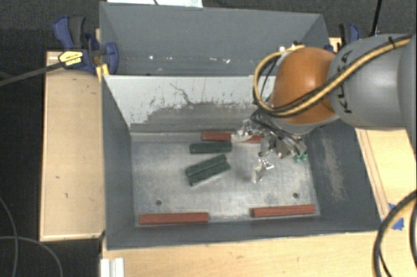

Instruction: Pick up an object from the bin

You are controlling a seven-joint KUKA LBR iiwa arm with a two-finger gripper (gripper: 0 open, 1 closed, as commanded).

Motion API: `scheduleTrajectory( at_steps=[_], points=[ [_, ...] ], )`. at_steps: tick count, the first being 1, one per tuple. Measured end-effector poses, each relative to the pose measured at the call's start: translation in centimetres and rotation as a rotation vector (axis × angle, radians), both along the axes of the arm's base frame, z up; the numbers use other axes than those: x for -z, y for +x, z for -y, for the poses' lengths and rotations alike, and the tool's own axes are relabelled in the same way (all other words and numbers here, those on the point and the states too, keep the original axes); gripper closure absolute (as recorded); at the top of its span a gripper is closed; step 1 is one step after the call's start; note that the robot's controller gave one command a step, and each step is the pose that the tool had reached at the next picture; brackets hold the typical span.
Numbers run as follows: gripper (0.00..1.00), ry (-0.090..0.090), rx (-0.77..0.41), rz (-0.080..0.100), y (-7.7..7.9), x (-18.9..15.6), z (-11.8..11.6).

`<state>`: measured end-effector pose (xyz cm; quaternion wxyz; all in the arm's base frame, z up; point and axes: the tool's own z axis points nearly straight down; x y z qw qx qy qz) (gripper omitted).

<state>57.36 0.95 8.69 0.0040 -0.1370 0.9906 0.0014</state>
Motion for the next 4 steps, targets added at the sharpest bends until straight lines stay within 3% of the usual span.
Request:
scheduleTrajectory(
  at_steps=[1,2,3,4],
  points=[
    [0.00,-0.005,0.056,-0.003,-0.1,0.7,-2.0],
    [1.00,-0.002,0.001,-0.003,-0.6,0.1,-7.0],
    [1.00,-0.002,0.002,-0.003,-0.6,0.2,-6.9],
    [1.00,-0.003,-0.023,-0.005,-2.5,-13.6,-6.3]
  ],
)
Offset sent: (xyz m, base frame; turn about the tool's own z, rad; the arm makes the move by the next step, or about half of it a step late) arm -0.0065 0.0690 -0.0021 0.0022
